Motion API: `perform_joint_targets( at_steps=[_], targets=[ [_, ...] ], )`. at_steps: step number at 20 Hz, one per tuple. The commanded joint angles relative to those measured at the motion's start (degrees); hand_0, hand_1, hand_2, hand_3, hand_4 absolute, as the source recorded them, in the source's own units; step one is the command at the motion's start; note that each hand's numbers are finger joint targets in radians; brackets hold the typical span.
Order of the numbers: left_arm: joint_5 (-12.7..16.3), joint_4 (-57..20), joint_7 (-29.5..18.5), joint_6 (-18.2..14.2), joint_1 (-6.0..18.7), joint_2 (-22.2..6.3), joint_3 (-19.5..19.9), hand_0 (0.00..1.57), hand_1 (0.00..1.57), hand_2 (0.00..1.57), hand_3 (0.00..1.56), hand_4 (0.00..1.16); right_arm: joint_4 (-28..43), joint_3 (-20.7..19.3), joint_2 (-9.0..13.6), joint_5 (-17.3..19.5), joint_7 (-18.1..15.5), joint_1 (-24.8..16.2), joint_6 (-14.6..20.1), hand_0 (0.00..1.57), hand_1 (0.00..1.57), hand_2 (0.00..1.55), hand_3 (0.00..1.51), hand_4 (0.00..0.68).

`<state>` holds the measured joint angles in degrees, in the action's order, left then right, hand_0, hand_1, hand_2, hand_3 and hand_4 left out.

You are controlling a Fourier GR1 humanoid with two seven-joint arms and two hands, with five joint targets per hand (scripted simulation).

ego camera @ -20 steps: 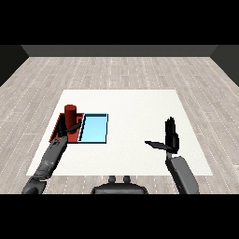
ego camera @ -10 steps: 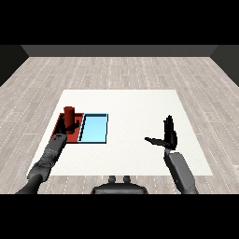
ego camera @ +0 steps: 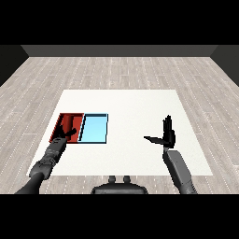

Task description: Pick the red can and put it in the red box

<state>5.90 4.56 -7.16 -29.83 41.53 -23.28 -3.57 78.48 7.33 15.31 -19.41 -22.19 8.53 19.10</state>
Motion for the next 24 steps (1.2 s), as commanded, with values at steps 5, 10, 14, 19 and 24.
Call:
perform_joint_targets(
  at_steps=[5, 10, 14, 19, 24],
  targets=[
    [-0.61, -3.95, 3.88, 11.05, -0.43, -4.14, -0.06, 0.00, 0.00, 0.00, 0.00, 0.00, 1.09, -1.11, 0.40, -0.68, 0.61, 0.30, -1.25, 0.00, 0.00, 0.00, 0.00, 0.000],
    [-1.51, -2.80, 2.27, 6.30, 0.58, -2.31, -0.62, 0.00, 0.00, 0.00, 0.00, 0.00, -0.30, -2.17, 0.23, -0.91, -1.04, 0.71, -2.48, 0.00, 0.00, 0.00, 0.00, 0.000],
    [2.76, 2.43, -8.01, 6.92, -1.00, -3.33, 3.96, 0.00, 0.00, 0.00, 0.00, 0.00, 1.56, -2.32, -0.64, -1.91, -0.91, -0.07, -3.13, 0.00, 0.00, 0.00, 0.00, 0.000],
    [7.96, 10.48, -17.67, 13.90, 0.77, -3.76, 9.02, 1.36, 1.36, 1.25, 0.00, 0.00, 1.52, -0.59, -1.72, -0.14, -2.32, 0.94, -3.32, 0.00, 0.00, 0.00, 0.00, 0.000],
    [9.75, 20.45, -23.58, 20.30, -2.63, 0.26, 8.58, 0.00, 0.00, 0.00, 0.00, 0.00, 5.55, 0.51, -1.10, -1.11, -2.60, -2.53, -6.62, 0.00, 0.00, 0.00, 0.00, 0.000]
  ],
)
